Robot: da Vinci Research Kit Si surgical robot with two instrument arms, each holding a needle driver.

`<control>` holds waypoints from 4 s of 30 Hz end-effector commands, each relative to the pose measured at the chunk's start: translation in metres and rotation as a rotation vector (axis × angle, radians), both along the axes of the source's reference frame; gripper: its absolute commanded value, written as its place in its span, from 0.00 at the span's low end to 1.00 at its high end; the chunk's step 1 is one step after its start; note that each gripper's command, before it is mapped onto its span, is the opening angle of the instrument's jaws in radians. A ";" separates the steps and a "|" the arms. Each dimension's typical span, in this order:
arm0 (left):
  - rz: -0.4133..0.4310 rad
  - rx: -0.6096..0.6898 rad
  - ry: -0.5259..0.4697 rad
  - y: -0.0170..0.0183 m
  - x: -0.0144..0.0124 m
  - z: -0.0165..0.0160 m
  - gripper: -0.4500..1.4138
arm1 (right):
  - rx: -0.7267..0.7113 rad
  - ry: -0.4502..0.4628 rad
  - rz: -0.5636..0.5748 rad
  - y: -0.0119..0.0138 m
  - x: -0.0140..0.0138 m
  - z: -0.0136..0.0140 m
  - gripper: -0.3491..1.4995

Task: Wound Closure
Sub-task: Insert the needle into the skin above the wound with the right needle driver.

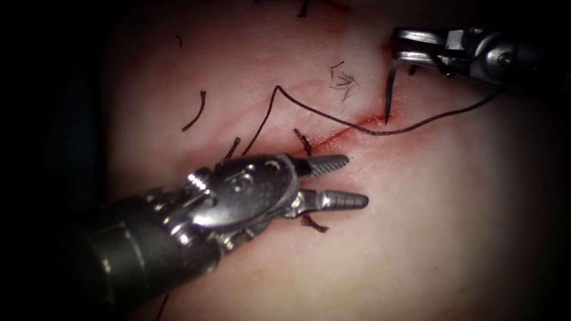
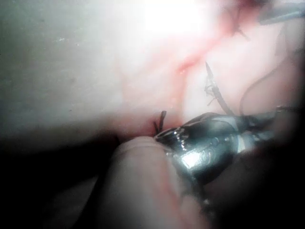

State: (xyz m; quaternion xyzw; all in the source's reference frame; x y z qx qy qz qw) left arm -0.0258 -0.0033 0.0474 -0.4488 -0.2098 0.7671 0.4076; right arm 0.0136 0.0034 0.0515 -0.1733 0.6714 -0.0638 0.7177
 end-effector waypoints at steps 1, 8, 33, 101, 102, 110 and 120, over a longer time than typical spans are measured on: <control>0.004 -0.016 0.010 0.0004 -0.0009 0.0006 0.66 | -0.020 0.001 -0.004 0.0003 0.0010 0.0010 0.00; 0.020 -0.118 0.047 0.0011 -0.0029 0.0034 0.57 | -0.075 0.038 0.009 0.0003 0.0019 0.0020 0.00; 0.085 -0.173 0.246 0.0005 -0.0027 0.0070 0.45 | -0.228 0.024 0.032 -0.0005 0.0041 0.0029 0.00; 0.133 -0.147 0.270 -0.0006 -0.0005 0.0053 0.44 | -0.586 -0.263 -0.102 -0.0145 0.0033 0.0150 0.00; 0.135 -0.147 0.273 -0.0006 -0.0005 0.0054 0.44 | -0.581 -0.266 -0.106 -0.0146 0.0033 0.0151 0.00; 0.136 -0.145 0.282 -0.0006 -0.0008 0.0056 0.46 | -0.512 -0.261 -0.093 -0.0138 0.0033 0.0151 0.00; 0.144 -0.143 0.300 -0.0006 -0.0005 0.0067 0.47 | -0.240 -0.206 -0.060 -0.0104 0.0031 0.0127 0.00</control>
